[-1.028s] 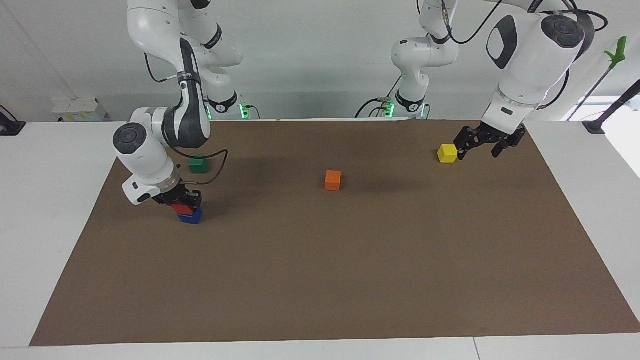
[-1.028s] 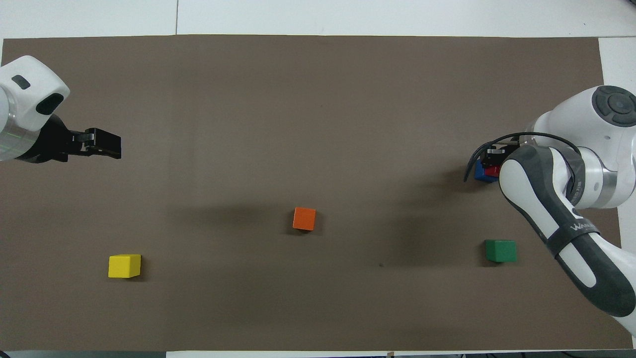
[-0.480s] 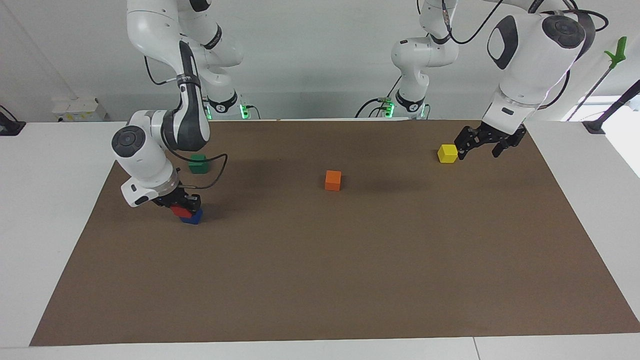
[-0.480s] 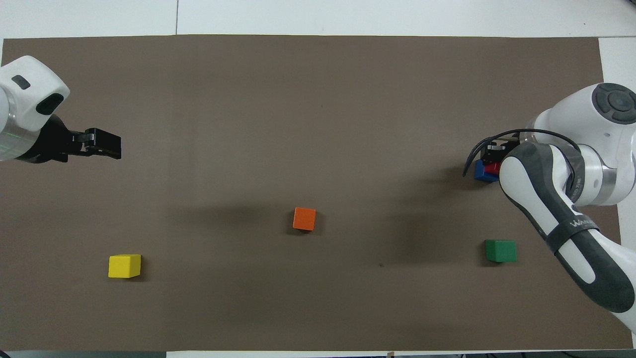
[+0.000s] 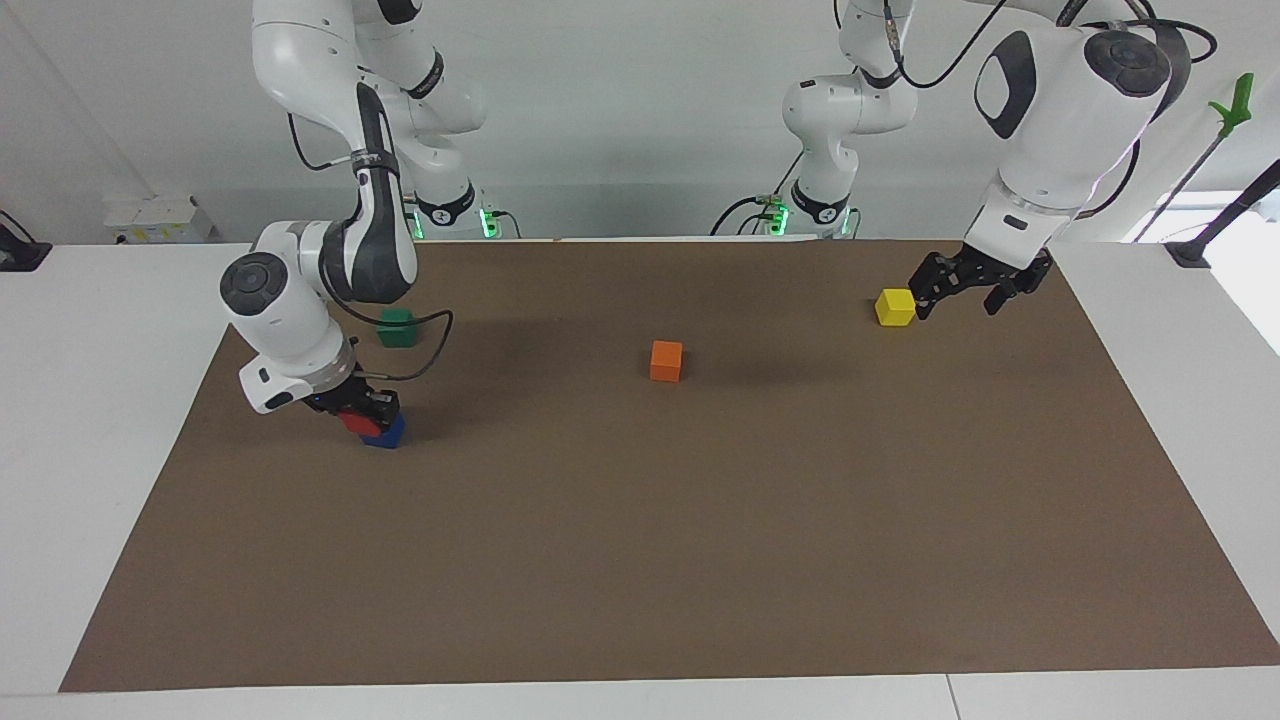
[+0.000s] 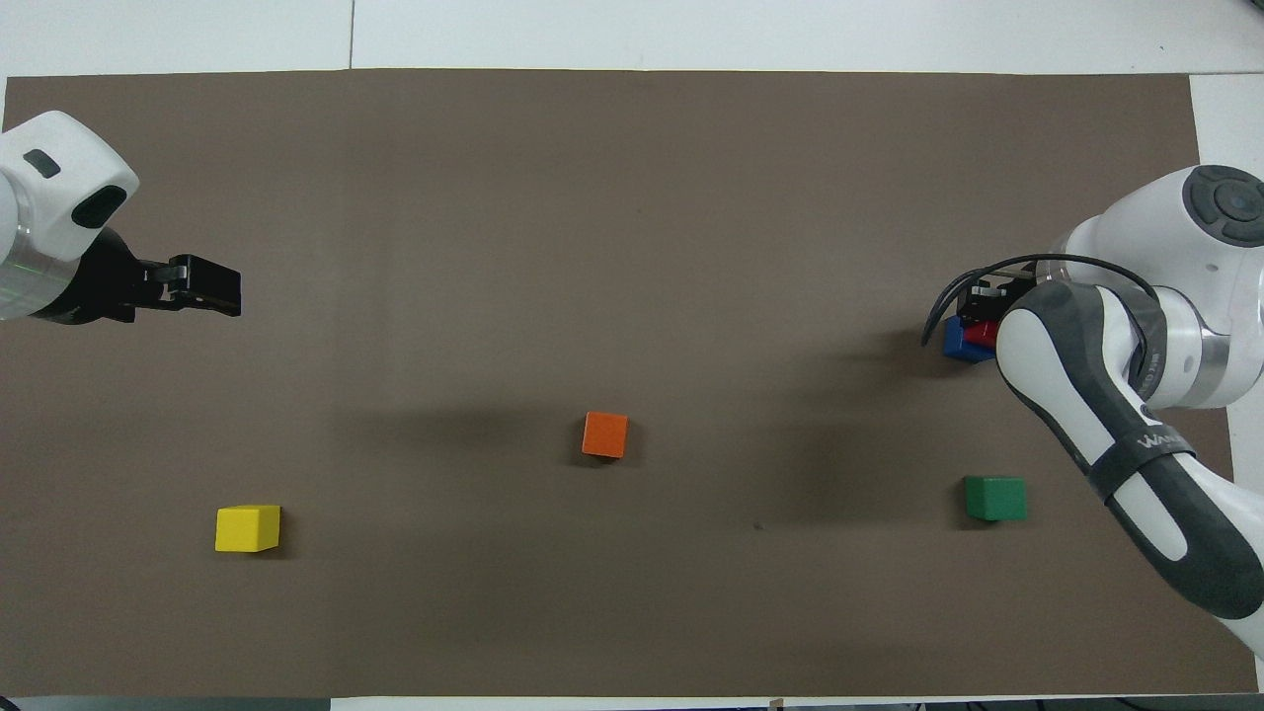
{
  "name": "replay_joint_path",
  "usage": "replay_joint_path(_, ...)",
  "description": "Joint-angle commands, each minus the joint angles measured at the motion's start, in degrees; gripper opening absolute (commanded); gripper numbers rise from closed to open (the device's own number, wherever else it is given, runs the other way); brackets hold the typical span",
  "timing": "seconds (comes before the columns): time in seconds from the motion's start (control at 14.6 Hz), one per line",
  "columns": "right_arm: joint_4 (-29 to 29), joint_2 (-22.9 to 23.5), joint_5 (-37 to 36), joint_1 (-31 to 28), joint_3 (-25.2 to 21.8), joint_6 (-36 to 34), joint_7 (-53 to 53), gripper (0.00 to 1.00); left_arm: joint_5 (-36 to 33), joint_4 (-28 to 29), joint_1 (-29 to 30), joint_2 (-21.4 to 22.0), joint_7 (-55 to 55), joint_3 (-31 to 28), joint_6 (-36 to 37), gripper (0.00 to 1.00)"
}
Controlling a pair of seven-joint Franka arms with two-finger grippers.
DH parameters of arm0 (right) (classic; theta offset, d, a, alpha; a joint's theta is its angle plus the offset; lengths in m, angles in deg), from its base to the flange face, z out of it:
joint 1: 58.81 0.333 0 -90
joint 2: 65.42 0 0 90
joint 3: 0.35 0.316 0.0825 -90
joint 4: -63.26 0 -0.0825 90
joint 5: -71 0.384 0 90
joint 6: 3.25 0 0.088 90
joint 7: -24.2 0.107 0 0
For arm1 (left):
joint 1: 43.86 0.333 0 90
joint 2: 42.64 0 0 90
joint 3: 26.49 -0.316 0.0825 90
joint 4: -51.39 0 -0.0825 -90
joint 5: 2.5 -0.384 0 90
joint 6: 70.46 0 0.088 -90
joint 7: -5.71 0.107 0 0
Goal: Transfer red block to right arm and stack on blue block
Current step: 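Open the right gripper and withdraw it from the stack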
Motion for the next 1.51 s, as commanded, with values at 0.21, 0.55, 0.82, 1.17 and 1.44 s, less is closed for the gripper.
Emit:
replay_joint_path(0.21, -0.3, 0.5, 1.1, -0.4, 0.5, 0.9, 1.3, 0.09, 0.9, -0.5, 0.7, 0.6, 0.5, 0.2, 1.4, 1.0)
replay_joint_path(0.55, 0.0, 0.4, 1.1, -0.5, 0.5, 1.0, 1.7, 0.63, 0.9, -0.5, 0.7, 0.6, 0.5, 0.2, 1.5, 1.0)
replay_joint_path(0.82, -0.1, 0.5, 1.1, -0.5, 0.5, 1.0, 1.7, 0.76, 0.9, -0.5, 0.7, 0.6, 0.5, 0.2, 1.4, 1.0)
replay_joint_path(1.17, -3.0, -0.2, 2.7, 0.1, 0.5, -1.8, 2.1, 1.0, 0.9, -0.5, 0.7, 0.6, 0.5, 0.2, 1.4, 1.0)
replay_joint_path(1.44, -11.9, -2.6, 1.6, 0.2, 0.5, -12.7, -0.3, 1.0, 0.9, -0.5, 0.7, 0.6, 0.5, 0.2, 1.4, 1.0)
